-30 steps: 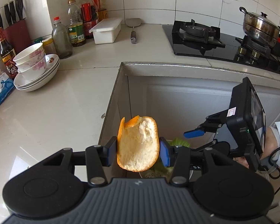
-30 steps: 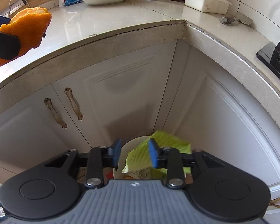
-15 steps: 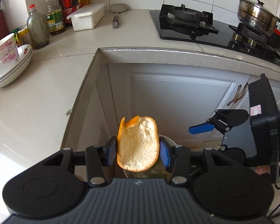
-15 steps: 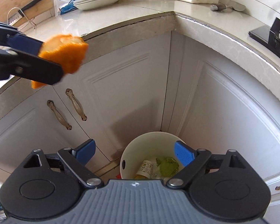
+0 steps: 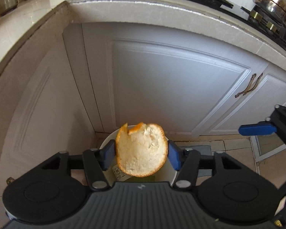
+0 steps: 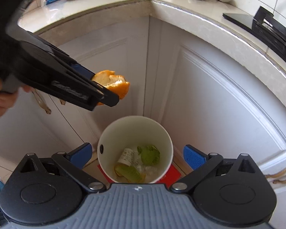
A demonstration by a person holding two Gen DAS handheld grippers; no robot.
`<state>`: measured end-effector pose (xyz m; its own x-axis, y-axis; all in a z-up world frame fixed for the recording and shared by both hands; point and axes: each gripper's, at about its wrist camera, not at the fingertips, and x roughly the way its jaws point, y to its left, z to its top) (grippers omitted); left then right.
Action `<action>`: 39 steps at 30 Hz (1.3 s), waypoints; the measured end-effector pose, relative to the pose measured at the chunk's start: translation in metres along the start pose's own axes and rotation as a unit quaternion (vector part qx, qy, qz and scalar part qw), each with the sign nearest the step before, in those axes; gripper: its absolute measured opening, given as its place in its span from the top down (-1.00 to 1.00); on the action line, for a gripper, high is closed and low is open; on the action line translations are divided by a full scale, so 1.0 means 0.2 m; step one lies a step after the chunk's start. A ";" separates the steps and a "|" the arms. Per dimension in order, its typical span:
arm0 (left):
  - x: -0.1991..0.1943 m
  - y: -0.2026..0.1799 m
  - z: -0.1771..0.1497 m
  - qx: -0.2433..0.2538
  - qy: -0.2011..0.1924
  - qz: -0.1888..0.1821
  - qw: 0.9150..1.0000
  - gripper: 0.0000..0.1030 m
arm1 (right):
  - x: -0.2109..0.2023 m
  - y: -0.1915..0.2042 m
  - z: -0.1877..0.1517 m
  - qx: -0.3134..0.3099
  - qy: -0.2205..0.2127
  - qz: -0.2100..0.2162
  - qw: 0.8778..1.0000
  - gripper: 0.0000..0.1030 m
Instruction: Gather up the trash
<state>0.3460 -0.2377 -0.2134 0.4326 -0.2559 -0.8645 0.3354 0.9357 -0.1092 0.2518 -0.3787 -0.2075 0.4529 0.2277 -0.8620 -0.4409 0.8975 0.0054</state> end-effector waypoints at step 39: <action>-0.36 0.04 -0.06 -0.022 0.074 0.112 0.991 -0.85 | -0.15 0.03 0.12 0.248 0.079 -0.135 0.956 -1.00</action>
<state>0.3066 -0.2093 -0.1571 0.3640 -0.0048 -0.9314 0.2063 0.9756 0.0757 0.2548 -0.3697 -0.1697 0.3592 -0.0619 -0.9312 0.1142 0.9932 -0.0219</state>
